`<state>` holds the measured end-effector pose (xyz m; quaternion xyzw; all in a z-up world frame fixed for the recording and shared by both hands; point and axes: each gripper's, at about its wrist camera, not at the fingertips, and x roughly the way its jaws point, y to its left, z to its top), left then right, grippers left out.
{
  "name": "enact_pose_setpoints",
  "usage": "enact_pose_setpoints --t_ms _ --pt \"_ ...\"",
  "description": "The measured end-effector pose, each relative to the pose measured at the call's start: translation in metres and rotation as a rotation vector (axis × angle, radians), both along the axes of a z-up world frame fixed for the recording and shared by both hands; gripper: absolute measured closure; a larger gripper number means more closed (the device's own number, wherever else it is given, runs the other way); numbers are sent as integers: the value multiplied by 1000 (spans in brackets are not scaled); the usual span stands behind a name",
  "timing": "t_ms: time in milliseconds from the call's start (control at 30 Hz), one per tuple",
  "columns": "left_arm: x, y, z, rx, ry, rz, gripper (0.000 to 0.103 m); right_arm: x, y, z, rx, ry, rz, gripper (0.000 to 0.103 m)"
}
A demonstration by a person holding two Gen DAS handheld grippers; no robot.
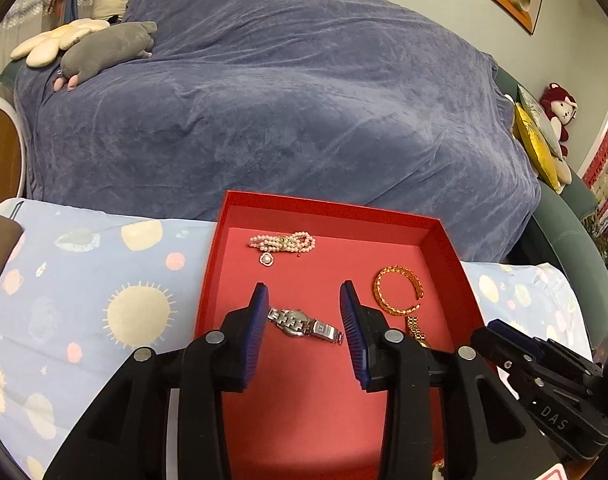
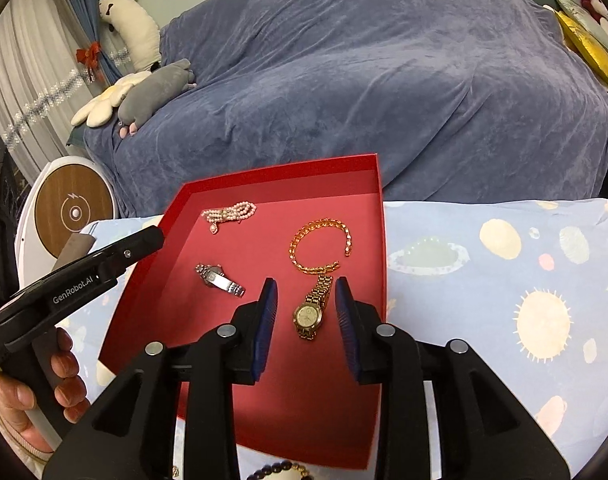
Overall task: Organize jewelry
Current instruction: 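Carry both watches into the red box and open both tools, then withdraw both tools from the box back toward the remaining jewelry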
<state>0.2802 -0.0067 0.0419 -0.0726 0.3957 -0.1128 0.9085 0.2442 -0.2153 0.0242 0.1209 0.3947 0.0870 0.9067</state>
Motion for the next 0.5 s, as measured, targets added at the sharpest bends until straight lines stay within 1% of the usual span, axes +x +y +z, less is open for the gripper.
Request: enact_pose_setpoints --t_ms 67,133,200,233,400,467,500 --pt "-14 5 8 11 -8 7 64 -19 -4 11 -4 -12 3 73" --pt "-33 10 16 48 -27 13 61 -38 -7 20 -7 -19 9 69" --pt "-54 14 21 81 -38 15 60 -60 -8 26 -16 -23 17 69" --pt "-65 17 21 83 -37 14 60 -71 -9 28 -25 -26 19 69" --pt "-107 29 18 74 7 21 60 -120 -6 31 -52 -26 31 69" --pt "-125 30 14 87 15 27 58 -136 -5 27 -41 -15 33 69" --pt "-133 30 11 102 16 28 55 -143 -5 25 -31 -6 36 69"
